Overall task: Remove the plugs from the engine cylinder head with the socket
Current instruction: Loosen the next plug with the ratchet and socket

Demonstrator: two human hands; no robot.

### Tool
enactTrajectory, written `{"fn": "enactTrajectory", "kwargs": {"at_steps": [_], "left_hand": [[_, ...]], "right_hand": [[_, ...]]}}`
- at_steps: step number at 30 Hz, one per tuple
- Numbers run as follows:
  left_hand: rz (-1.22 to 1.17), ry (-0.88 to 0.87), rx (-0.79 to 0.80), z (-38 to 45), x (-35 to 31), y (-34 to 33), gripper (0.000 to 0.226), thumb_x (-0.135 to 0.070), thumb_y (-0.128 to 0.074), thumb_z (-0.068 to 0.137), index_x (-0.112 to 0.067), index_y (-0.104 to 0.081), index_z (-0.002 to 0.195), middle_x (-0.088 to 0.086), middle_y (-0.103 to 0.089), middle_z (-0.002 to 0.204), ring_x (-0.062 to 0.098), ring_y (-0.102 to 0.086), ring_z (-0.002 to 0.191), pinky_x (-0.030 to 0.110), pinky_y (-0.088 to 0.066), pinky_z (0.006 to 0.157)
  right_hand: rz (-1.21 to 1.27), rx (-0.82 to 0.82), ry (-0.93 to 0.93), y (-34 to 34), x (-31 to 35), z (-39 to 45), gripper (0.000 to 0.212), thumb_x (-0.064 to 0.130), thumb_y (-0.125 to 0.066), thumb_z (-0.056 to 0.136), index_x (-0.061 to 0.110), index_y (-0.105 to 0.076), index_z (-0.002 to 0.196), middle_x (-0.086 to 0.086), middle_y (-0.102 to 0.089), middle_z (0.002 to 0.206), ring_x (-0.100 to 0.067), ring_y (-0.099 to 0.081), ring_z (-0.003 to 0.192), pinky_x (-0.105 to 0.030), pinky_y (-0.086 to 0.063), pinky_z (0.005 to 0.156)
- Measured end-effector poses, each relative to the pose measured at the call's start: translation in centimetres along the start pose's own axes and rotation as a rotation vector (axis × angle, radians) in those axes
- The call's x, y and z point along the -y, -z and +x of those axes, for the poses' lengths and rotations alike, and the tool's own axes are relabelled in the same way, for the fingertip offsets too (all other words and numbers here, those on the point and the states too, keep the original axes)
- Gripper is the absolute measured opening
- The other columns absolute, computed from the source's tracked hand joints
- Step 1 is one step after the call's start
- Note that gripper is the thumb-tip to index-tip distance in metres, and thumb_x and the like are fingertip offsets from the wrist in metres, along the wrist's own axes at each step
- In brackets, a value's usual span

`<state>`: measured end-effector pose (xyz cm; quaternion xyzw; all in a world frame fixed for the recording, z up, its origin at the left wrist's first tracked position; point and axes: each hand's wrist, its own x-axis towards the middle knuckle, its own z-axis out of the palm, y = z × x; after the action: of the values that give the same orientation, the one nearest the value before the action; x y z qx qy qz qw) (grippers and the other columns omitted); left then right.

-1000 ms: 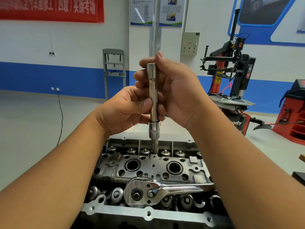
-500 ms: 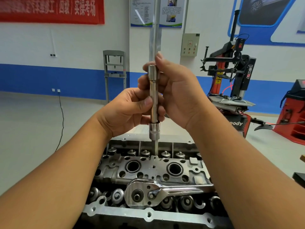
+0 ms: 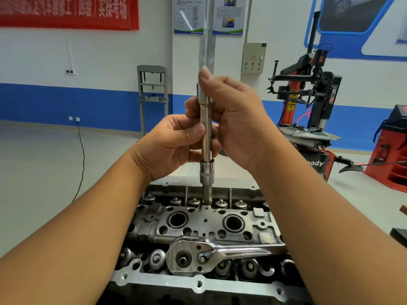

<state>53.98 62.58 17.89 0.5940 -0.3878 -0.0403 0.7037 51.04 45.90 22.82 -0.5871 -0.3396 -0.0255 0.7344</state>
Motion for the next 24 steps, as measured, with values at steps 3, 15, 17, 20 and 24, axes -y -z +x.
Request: {"fn": "enactTrajectory", "kwargs": {"at_steps": [3,15,17,20,24], "left_hand": [[0.024,-0.022,-0.023,0.05,0.05,-0.1,0.031,-0.041,-0.089,0.077,-0.018,-0.08,0.097,0.001,-0.077,0.098,0.016,-0.075,0.087,0.036,-0.061,0.081],[-0.042,-0.02,0.009,0.13,0.19,-0.05,0.031,-0.032,-0.09,0.077,-0.017,-0.08,0.102,0.002,-0.076,0.096,0.016,-0.074,0.089,0.036,-0.059,0.084],[-0.021,-0.037,-0.022,0.14,0.1,-0.11,0.033,-0.034,-0.092,0.074,-0.018,-0.081,0.1,0.001,-0.077,0.094,0.016,-0.075,0.088,0.034,-0.06,0.079],[-0.08,-0.002,0.019,-0.07,-0.11,0.04,0.036,-0.035,-0.087,0.081,-0.013,-0.079,0.109,0.007,-0.077,0.1,0.023,-0.074,0.094,0.041,-0.061,0.083],[-0.109,0.014,0.069,-0.18,-0.1,0.09,0.036,-0.03,-0.085,0.084,-0.011,-0.077,0.113,0.009,-0.077,0.101,0.024,-0.075,0.095,0.045,-0.06,0.089]], "right_hand": [[-0.03,0.01,0.015,-0.04,-0.03,-0.04,0.024,0.036,-0.068,0.098,0.014,-0.064,0.087,-0.008,-0.075,0.082,-0.021,-0.072,0.077,-0.031,-0.055,0.061],[0.018,-0.006,0.028,0.0,-0.16,0.1,0.023,0.038,-0.071,0.094,0.016,-0.066,0.086,-0.008,-0.074,0.08,-0.021,-0.072,0.077,-0.03,-0.055,0.063],[0.008,-0.006,0.041,0.13,-0.19,0.13,0.023,0.035,-0.072,0.095,0.016,-0.064,0.083,-0.009,-0.075,0.081,-0.022,-0.072,0.077,-0.033,-0.055,0.065],[0.047,0.02,0.025,0.1,-0.1,0.08,0.025,0.034,-0.065,0.101,0.012,-0.063,0.091,-0.011,-0.075,0.083,-0.022,-0.07,0.072,-0.027,-0.051,0.051],[0.091,0.012,0.003,0.02,-0.08,0.13,0.03,0.033,-0.056,0.106,0.007,-0.068,0.099,-0.013,-0.075,0.083,-0.022,-0.069,0.072,-0.028,-0.056,0.057]]}}
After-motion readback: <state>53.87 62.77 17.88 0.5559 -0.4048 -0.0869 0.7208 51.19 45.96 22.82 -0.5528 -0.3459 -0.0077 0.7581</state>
